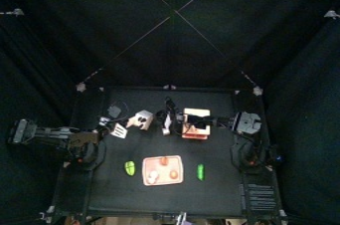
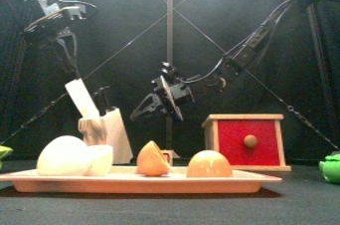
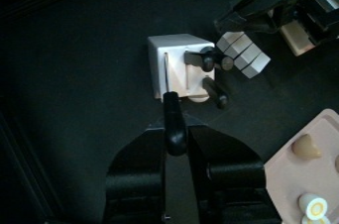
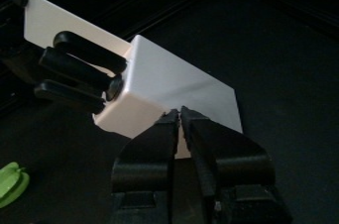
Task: Put cleaver in holder
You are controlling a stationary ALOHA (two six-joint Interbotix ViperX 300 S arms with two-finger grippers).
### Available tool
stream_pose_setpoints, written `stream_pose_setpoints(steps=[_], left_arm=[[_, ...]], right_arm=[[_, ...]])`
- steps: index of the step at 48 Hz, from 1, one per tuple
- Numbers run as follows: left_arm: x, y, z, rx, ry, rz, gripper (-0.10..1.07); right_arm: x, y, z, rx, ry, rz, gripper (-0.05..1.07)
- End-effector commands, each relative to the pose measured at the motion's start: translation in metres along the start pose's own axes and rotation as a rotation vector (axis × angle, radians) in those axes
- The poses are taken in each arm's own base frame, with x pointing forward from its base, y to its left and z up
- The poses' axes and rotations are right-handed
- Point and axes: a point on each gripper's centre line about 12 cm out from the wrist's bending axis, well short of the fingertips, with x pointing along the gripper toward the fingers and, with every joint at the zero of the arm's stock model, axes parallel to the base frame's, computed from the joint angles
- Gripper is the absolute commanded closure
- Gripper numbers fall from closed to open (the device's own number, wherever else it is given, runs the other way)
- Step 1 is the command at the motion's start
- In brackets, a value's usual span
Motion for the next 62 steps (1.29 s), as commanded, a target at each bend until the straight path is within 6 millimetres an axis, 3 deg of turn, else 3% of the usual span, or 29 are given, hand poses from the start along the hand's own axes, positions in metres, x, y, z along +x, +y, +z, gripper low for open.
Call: stream_pose_setpoints(steps=[1, 29, 62], left_arm=[[-0.003, -0.004, 0.008, -0.011, -0.014, -0.014, 0.64], [0.01, -0.01, 0.02, 0.0, -0.023, 0.011, 0.64], [0.015, -0.015, 0.027, 0.003, -0.03, 0.016, 0.64]], right_arm=[[-0.001, 0.004, 0.02, -0.005, -0.049, 0.011, 0.49], [-0.002, 0.002, 0.015, -0.006, -0.026, -0.001, 0.49], [0.004, 0.006, 0.024, -0.006, -0.05, 0.007, 0.49]])
